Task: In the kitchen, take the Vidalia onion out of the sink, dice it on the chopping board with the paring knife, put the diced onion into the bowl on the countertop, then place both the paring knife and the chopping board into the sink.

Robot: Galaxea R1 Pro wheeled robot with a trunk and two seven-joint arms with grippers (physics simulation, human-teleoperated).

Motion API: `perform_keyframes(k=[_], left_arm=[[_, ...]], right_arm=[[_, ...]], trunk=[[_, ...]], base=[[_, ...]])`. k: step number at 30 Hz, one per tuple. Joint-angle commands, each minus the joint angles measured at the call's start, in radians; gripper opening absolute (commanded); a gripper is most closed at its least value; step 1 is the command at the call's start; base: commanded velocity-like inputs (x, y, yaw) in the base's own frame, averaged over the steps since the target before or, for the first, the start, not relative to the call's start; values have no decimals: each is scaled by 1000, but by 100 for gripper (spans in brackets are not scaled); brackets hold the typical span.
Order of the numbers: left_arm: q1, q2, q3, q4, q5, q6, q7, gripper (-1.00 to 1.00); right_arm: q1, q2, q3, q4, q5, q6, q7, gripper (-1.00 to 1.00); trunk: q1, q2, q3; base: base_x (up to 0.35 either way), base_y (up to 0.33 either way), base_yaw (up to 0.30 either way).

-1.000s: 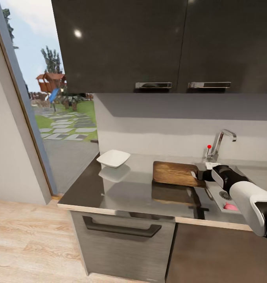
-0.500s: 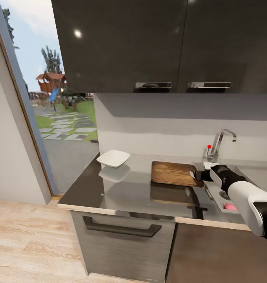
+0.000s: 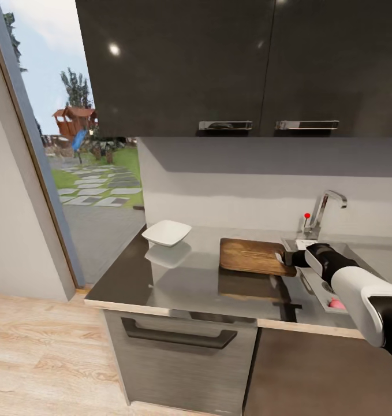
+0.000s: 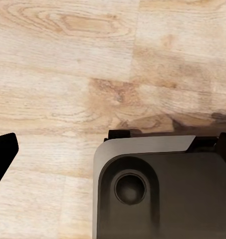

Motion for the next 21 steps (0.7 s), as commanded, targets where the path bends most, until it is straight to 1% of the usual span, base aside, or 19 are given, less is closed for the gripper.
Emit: perform_keyframes(k=[1, 10, 12, 17, 21], left_arm=[[0, 0, 0, -2, 1, -1, 0, 100], [0, 0, 0, -2, 1, -1, -1, 100], [0, 0, 0, -2, 1, -1, -1, 100], [0, 0, 0, -2, 1, -1, -1, 100], [0, 0, 0, -2, 1, -1, -1, 100]], right_arm=[[0, 0, 5, -1, -7, 5, 2, -100], [0, 1, 5, 1, -7, 4, 2, -100], [0, 1, 5, 7, -7, -4, 2, -100], [0, 1, 5, 32, -7, -50, 1, -100], [0, 1, 5, 37, -7, -62, 0, -100]], trunk=[[0, -1, -1], [0, -1, -1], [0, -1, -1], [0, -1, -1], [0, -1, -1]], base=[[0, 0, 0], [0, 0, 0], [0, 0, 0], [0, 0, 0], [0, 0, 0]])
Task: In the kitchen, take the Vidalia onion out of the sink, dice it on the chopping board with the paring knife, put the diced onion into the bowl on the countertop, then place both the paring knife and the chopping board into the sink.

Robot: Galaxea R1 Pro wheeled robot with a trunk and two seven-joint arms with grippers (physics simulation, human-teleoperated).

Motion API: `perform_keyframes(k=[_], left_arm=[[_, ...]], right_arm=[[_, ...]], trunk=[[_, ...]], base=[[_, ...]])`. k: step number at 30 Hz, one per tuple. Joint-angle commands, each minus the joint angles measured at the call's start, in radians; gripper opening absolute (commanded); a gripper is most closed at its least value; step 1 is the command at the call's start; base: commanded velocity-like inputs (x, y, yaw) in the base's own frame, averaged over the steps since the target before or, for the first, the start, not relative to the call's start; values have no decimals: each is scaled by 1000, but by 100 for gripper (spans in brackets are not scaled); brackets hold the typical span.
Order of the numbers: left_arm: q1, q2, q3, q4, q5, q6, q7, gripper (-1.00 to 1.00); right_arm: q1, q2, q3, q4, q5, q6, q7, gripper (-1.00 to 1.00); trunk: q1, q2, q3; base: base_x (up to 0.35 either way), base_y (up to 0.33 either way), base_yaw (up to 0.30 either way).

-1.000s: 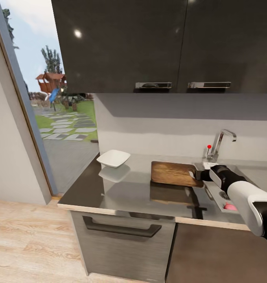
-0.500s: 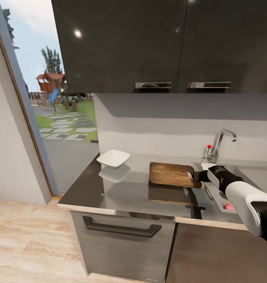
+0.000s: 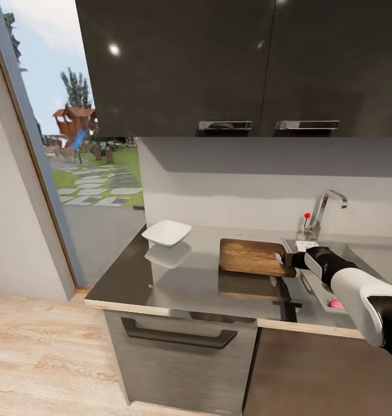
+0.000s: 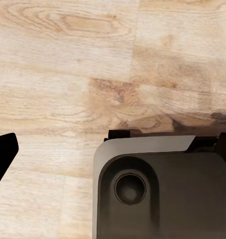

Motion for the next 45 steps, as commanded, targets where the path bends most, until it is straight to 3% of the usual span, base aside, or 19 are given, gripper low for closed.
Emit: perform_keyframes(k=[1, 45], left_arm=[[0, 0, 0, -2, 1, -1, 0, 100], [0, 0, 0, -2, 1, -1, 0, 100]], right_arm=[[0, -1, 6, -2, -8, 5, 2, -100], [0, 12, 5, 26, -5, 1, 2, -100]], trunk=[[0, -1, -1], [0, -1, -1]], base=[[0, 0, 0], [0, 0, 0]])
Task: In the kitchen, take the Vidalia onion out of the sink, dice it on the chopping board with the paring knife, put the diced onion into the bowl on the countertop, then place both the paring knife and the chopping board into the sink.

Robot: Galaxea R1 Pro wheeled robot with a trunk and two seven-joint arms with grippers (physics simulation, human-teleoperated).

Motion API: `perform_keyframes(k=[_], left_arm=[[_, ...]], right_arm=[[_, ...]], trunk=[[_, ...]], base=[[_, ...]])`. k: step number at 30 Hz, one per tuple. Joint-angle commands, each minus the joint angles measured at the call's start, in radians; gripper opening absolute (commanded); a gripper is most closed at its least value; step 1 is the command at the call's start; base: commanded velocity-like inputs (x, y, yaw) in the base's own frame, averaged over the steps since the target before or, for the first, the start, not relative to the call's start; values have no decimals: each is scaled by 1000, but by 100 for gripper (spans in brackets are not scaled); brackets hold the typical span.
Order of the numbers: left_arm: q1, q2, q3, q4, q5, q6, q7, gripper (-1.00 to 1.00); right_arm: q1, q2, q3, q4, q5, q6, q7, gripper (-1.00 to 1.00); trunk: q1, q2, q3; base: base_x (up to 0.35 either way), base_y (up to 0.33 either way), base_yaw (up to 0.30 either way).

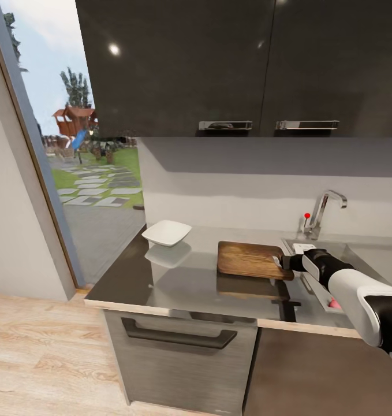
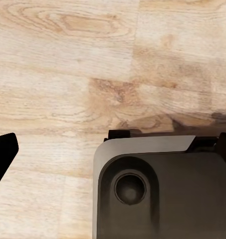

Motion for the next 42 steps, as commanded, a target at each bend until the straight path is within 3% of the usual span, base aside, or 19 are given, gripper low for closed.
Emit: perform_keyframes(k=[1, 33, 34, 42], left_arm=[[0, 0, 0, -2, 1, -1, 0, 100], [0, 0, 0, -2, 1, -1, 0, 100], [0, 0, 0, -2, 1, -1, 0, 100], [0, 0, 0, -2, 1, -1, 0, 100]], right_arm=[[0, -1, 5, -2, -8, 6, 2, -100], [0, 2, 7, 17, -8, 5, 2, -100], [0, 2, 7, 17, -8, 5, 2, 100], [0, 1, 7, 17, -8, 4, 2, 100]], trunk=[[0, -1, -1], [0, -1, -1], [0, -1, -1], [0, -1, -1]], base=[[0, 0, 0], [0, 0, 0], [0, 0, 0], [0, 0, 0]])
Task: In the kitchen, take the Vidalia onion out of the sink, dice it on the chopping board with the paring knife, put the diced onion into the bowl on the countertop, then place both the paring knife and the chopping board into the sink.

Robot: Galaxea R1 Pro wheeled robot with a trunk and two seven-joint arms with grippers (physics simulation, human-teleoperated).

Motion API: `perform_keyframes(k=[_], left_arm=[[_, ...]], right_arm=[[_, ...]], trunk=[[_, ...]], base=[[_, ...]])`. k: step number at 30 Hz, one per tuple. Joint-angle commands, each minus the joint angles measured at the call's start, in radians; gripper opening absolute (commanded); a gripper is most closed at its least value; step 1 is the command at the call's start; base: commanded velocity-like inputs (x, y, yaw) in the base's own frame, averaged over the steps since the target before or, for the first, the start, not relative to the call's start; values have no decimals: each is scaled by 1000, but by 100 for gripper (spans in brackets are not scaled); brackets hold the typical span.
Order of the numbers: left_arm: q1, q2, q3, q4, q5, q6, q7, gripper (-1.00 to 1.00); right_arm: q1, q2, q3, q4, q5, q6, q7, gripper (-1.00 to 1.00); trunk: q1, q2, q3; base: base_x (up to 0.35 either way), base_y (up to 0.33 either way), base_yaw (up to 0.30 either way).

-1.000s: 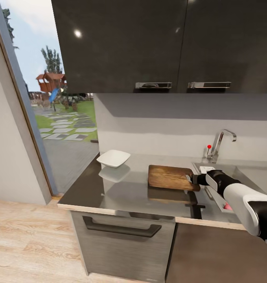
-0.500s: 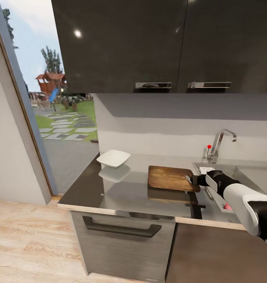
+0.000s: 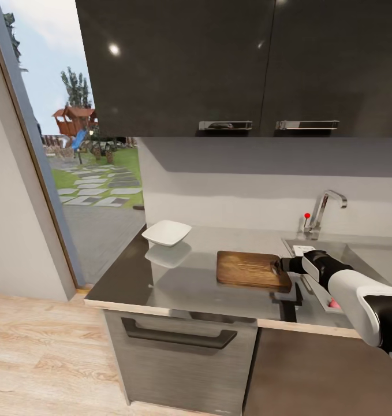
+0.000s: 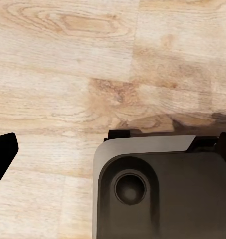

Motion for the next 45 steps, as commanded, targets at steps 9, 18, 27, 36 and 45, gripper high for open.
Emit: perform_keyframes(k=[9, 18, 27, 36, 45], left_arm=[[0, 0, 1, -2, 1, -1, 0, 100], [0, 0, 0, -1, 1, -1, 0, 100], [0, 0, 1, -1, 1, -1, 0, 100], [0, 0, 0, -2, 1, -1, 0, 100], [0, 0, 0, -2, 1, -1, 0, 100]], right_arm=[[0, -1, 7, -2, -7, 5, 3, 100], [0, -1, 7, -2, -8, 5, 3, 100], [0, -2, 6, -25, -7, 5, 5, 100], [0, -5, 5, -144, -7, 16, 74, 100], [0, -5, 7, -191, -7, 20, 96, 100]], trunk=[[0, -1, -1], [0, -1, -1], [0, -1, -1], [0, -1, -1], [0, -1, -1]], base=[[0, 0, 0], [0, 0, 0], [0, 0, 0], [-110, 0, 0], [-298, 0, 0]])
